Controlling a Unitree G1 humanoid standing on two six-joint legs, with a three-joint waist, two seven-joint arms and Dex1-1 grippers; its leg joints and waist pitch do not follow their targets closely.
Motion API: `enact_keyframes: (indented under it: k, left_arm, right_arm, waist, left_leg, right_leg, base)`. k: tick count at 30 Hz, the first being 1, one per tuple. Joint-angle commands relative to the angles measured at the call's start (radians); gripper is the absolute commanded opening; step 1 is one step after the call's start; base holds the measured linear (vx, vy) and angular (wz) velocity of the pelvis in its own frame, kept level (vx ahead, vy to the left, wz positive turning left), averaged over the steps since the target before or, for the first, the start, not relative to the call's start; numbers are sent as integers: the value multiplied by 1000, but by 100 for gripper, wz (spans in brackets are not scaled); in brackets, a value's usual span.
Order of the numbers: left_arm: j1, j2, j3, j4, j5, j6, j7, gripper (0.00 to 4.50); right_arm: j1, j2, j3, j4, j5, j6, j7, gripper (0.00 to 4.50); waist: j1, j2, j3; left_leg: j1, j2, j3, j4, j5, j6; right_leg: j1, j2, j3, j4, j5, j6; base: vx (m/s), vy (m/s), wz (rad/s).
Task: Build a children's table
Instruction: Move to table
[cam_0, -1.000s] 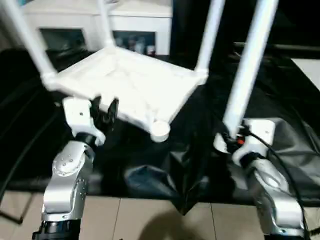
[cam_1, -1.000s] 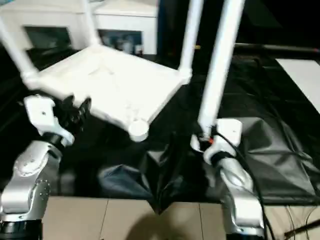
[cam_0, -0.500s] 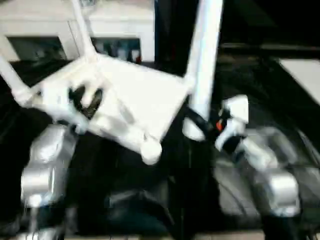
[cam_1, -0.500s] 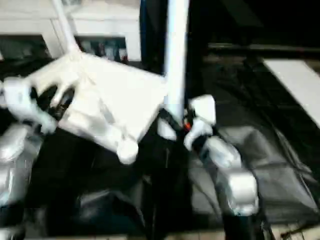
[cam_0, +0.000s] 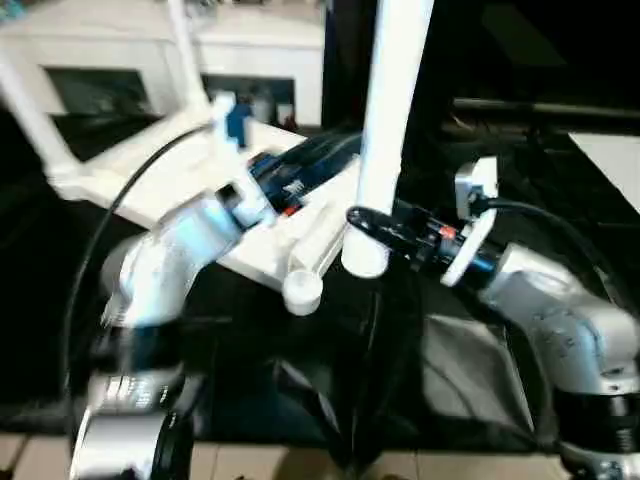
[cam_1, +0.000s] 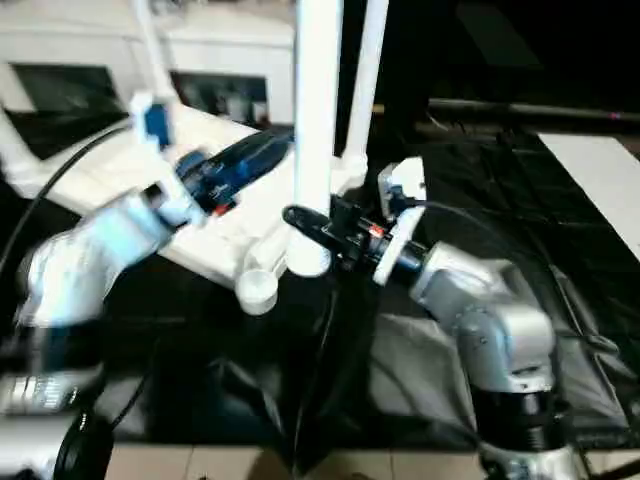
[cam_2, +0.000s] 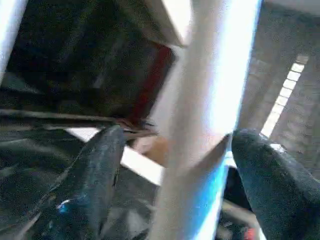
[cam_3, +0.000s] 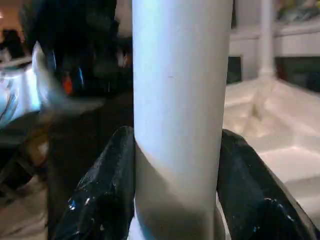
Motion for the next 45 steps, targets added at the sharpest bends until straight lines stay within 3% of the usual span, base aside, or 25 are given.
enact_keyframes:
  k: [1, 6, 8, 10, 11, 12, 15, 16, 19, 20, 22, 24, 27, 31, 35, 37, 39, 40, 42, 45]
  left_arm:
    - [-14, 5, -28, 17, -18, 29, -39, 414]
    - [-25, 8, -52, 27, -33, 65, -62, 444]
    - [-22, 3, -52, 21, -76, 92, -103, 444]
    - [-18, 13, -64, 13, -83, 105, -147, 444]
    - [-17, 21, -70, 12, -88, 114, -178, 444]
    - [-16, 30, -76, 13, -96, 125, -215, 444]
    - [-8, 54, -92, 2, -112, 138, -281, 444]
    - [0, 95, -131, -11, -114, 149, -371, 444]
    - [-4, 109, -148, -7, -113, 163, -404, 444]
    - [-8, 112, -153, -2, -112, 171, -409, 418]
    - [-15, 117, -156, 5, -123, 186, -430, 410]
    - [-27, 123, -148, 15, -149, 212, -478, 384]
    - [-33, 130, -149, 24, -153, 209, -504, 362]
    - [-35, 137, -153, 32, -155, 202, -527, 333]
    - [-33, 136, -153, 29, -152, 203, -535, 308]
    - [-33, 134, -152, 34, -148, 204, -539, 299]
    - [-35, 132, -154, 43, -143, 202, -541, 268]
    - [-37, 130, -156, 50, -138, 199, -542, 268]
    - [-40, 129, -159, 59, -134, 195, -542, 239]
    - [-41, 127, -160, 64, -131, 193, -540, 219]
  right_arm:
    - [-3, -13, 12, -5, 8, 20, 18, 186]
    - [-6, -17, 14, -13, 25, 49, 36, 186]
    - [-13, -25, 17, -14, 34, 61, 54, 186]
    - [-16, -38, 15, -15, 59, 72, 82, 186]
    - [-17, -48, 13, -16, 84, 82, 108, 186]
    - [-18, -60, 10, -15, 116, 96, 143, 186]
    - [-13, -78, 11, -14, 156, 115, 209, 186]
    - [-1, -131, 50, -17, 175, 140, 325, 186]
    - [4, -169, 87, -19, 161, 149, 389, 186]
    - [5, -177, 98, -19, 155, 147, 406, 186]
    - [3, -185, 108, -16, 152, 145, 427, 186]
    - [-4, -199, 118, -6, 157, 141, 450, 186]
    - [-12, -210, 125, 6, 167, 142, 475, 186]
    - [-19, -217, 132, 12, 172, 143, 497, 186]
    - [-25, -221, 135, 20, 166, 138, 514, 186]
    - [-25, -222, 136, 26, 163, 135, 515, 186]
    - [-24, -223, 135, 29, 159, 132, 515, 186]
    - [-23, -223, 132, 31, 159, 132, 515, 186]
    - [-21, -223, 129, 31, 159, 130, 516, 186]
    - [-18, -224, 129, 28, 157, 129, 516, 186]
  waist:
    - [2, -10, -51]
    - [3, -10, -52]
    - [5, -10, -57]
    - [6, -11, -59]
    - [6, -11, -59]
    - [7, -10, -57]
    - [12, -6, -59]
    - [16, -5, -65]
    - [22, -5, -67]
    - [24, -5, -68]
    - [28, -7, -71]
    - [33, -5, -72]
    - [35, -3, -67]
    - [33, -7, -63]
    - [34, -4, -62]
    - [34, 6, -62]
    - [34, 2, -63]
    - [35, 11, -65]
    - [35, 6, -67]
    - [36, 13, -68]
  left_leg:
    - [-5, 38, -12, -106, -196, -3]
    - [-15, 35, -12, -109, -193, 0]
    - [-16, 38, -11, -109, -167, 4]
    - [-21, 43, -6, -111, -141, 15]
    - [-21, 43, -6, -111, -141, 15]
    - [-20, 44, -4, -112, -149, 24]
    - [-18, 46, -1, -110, -138, 31]
    - [-15, 49, 0, -107, -109, 39]
    - [-17, 49, 7, -101, -48, 63]
    - [-17, 50, 7, -100, -34, 66]
    - [-26, 50, 6, -100, 9, 72]
    - [-25, 51, 7, -100, 33, 73]
    - [-25, 53, 7, -103, -3, 58]
    - [-23, 54, 6, -108, -52, 34]
    - [-21, 56, 7, -110, -63, 23]
    - [-22, 57, 7, -111, -67, 16]
    - [-21, 57, 8, -111, -68, 16]
    - [-21, 58, 7, -110, -62, 14]
    - [-22, 58, 9, -109, -48, 18]
    - [-23, 61, 9, -109, -40, 19]
  right_leg:
    - [46, -42, 19, -99, -553, -87]
    - [40, -41, 17, -106, -596, -61]
    - [40, -39, 18, -101, -548, -78]
    - [40, -33, 20, -91, -427, -123]
    - [40, -33, 20, -91, -427, -123]
    - [40, -33, 21, -87, -400, -149]
    - [42, -34, 24, -81, -354, -179]
    - [44, -35, 24, -73, -288, -206]
    - [49, -36, 27, -64, -184, -244]
    - [49, -38, 27, -62, -169, -251]
    - [58, -40, 25, -55, -133, -263]
    - [57, -40, 22, -52, -108, -273]
    - [58, -41, 20, -57, -150, -274]
    - [57, -42, 22, -68, -258, -239]
    - [54, -41, 21, -71, -294, -224]
    - [54, -41, 19, -71, -289, -225]
    - [55, -40, 18, -71, -283, -225]
    - [55, -41, 17, -69, -266, -230]
    - [57, -41, 15, -67, -225, -242]
    - [60, -42, 9, -64, -174, -263]
  base:
    - [-67, -18, 1]
    - [-25, -8, 0]
    - [0, 0, 0]
    - [0, 0, 0]
    - [0, 0, 0]
    - [0, 0, 0]
    - [0, 0, 0]
    - [55, -9, 9]
    - [56, -15, 10]
    - [0, 0, 0]
    - [0, 0, 0]
    - [0, 0, 0]
    - [0, 0, 0]
    - [0, 0, 0]
    - [0, 0, 0]
    - [0, 0, 0]
    - [0, 0, 0]
    - [0, 0, 0]
    - [0, 0, 0]
    - [0, 0, 0]
